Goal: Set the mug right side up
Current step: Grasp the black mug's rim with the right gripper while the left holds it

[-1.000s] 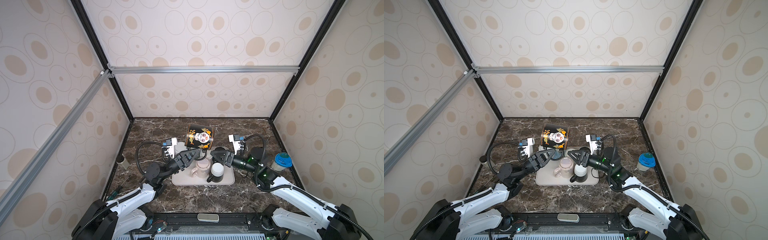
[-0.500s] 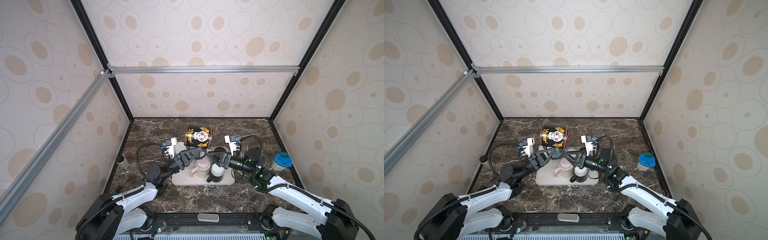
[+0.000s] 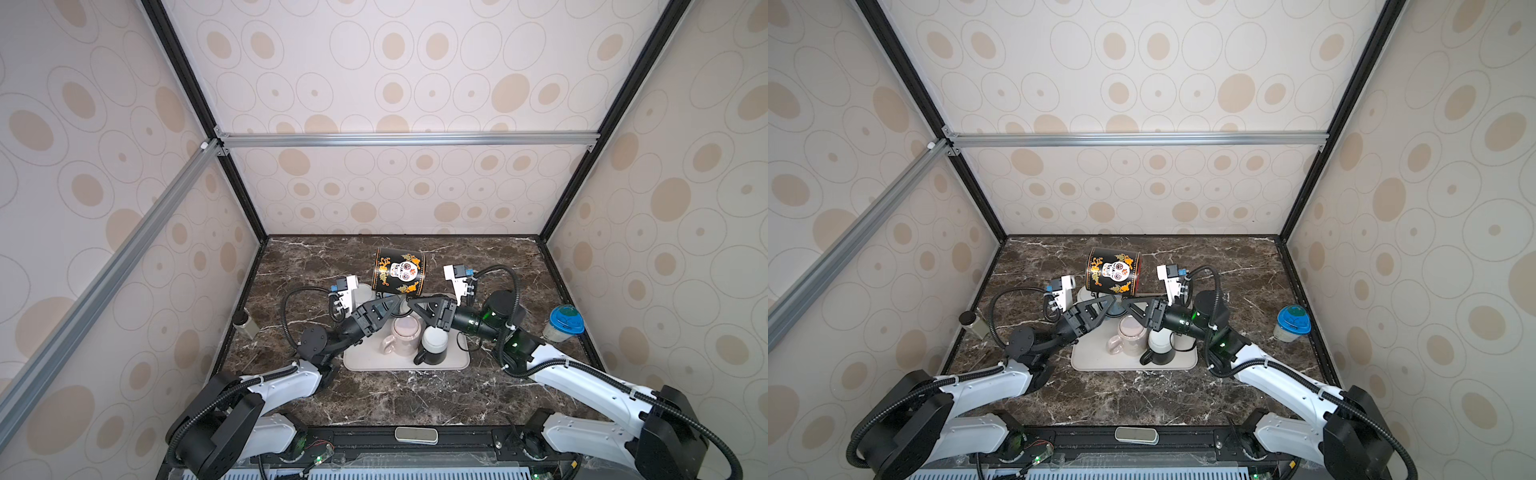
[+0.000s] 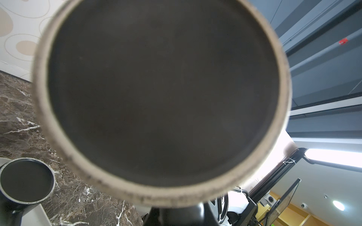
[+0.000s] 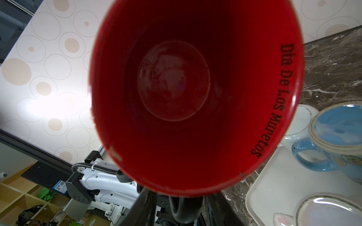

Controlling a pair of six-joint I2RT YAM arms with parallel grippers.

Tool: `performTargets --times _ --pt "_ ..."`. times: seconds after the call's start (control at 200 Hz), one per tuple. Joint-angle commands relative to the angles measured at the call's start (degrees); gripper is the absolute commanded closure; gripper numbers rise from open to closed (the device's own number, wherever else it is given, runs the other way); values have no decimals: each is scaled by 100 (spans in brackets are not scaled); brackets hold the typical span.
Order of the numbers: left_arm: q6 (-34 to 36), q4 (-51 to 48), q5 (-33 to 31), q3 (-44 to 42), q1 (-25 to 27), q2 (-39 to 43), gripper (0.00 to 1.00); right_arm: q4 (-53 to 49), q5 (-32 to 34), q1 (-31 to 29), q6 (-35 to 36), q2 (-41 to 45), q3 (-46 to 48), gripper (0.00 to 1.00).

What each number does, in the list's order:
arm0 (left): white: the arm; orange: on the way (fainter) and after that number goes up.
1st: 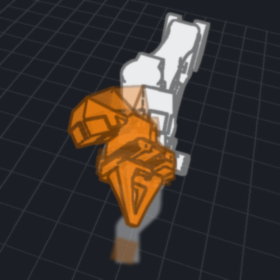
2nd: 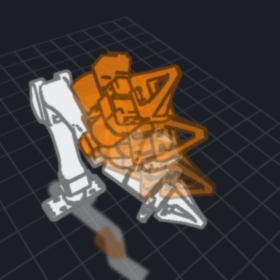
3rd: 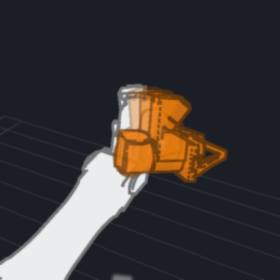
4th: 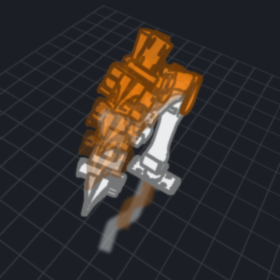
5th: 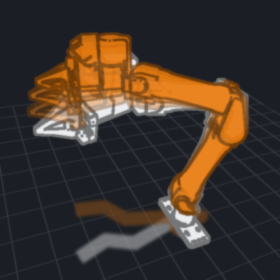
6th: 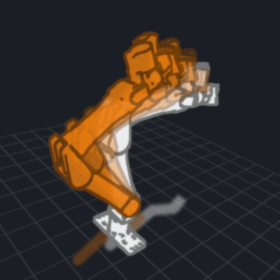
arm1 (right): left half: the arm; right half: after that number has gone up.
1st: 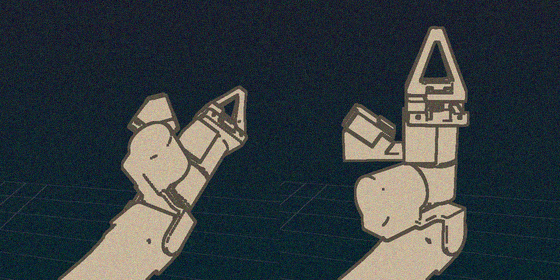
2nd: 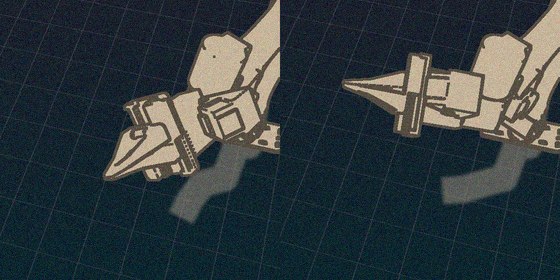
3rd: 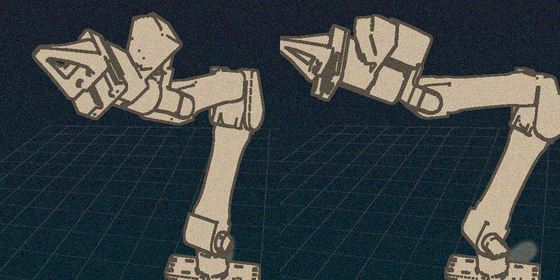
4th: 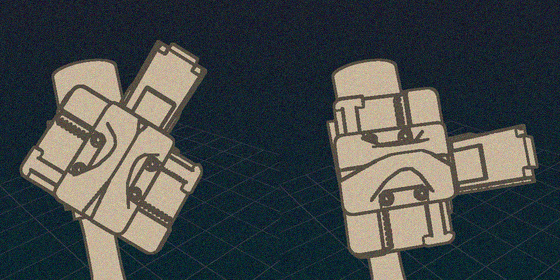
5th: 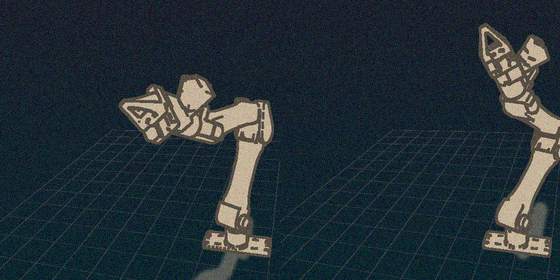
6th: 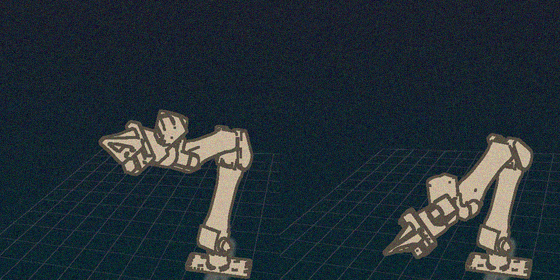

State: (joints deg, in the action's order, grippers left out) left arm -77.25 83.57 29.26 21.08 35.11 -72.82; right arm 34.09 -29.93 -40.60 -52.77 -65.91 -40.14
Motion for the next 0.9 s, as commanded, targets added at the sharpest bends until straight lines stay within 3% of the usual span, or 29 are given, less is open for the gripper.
performTargets --times 0.0,0.38,0.745,0.83,0.895 --pt "-80 1706 55 286 75 38 100 409 12 -39 -128 -85 -263 61" --pt "-257 2184 62 447 277 -480 100 661 233 -43 -295 -334 -345 79" --pt "-290 2196 153 581 413 -749 100 812 128 -42 -268 -659 -747 77" --pt "-314 2199 167 598 424 -778 100 805 102 -40 -286 -742 -806 68" --pt "-317 2199 176 606 420 -791 100 801 129 -42 -286 -759 -805 68"
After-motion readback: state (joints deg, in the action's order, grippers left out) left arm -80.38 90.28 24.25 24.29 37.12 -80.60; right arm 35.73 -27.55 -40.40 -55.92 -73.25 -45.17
